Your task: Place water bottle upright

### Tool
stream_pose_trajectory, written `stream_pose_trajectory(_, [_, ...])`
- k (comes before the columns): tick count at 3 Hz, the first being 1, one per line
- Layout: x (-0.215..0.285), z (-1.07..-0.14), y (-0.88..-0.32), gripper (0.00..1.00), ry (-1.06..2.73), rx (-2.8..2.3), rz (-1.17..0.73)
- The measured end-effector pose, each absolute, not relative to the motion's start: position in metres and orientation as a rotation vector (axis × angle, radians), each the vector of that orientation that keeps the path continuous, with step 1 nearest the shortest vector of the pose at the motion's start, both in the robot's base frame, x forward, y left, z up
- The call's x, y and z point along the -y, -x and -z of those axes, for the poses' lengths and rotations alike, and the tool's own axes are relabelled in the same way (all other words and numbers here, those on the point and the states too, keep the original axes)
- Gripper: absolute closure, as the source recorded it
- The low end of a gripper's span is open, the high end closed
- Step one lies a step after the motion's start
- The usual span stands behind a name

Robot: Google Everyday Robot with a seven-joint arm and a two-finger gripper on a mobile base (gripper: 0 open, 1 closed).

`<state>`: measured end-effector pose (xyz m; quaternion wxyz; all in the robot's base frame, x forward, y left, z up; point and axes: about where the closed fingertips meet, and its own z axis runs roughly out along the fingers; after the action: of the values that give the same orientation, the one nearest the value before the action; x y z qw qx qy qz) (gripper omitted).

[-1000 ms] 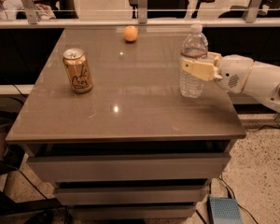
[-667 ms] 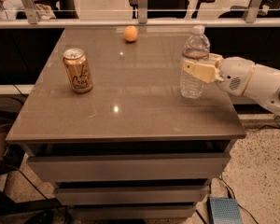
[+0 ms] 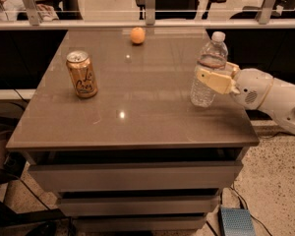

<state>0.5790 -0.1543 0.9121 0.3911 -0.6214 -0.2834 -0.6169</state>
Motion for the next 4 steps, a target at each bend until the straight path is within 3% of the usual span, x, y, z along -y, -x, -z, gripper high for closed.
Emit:
stream_pose_trajectory(1, [0.1551, -0.9092, -0.5744, 0.82, 1.574, 0.702, 1.578])
stream_pose_trajectory(4, [0.1551, -0.9123, -0.5744, 0.12, 1.573, 0.701, 1.579])
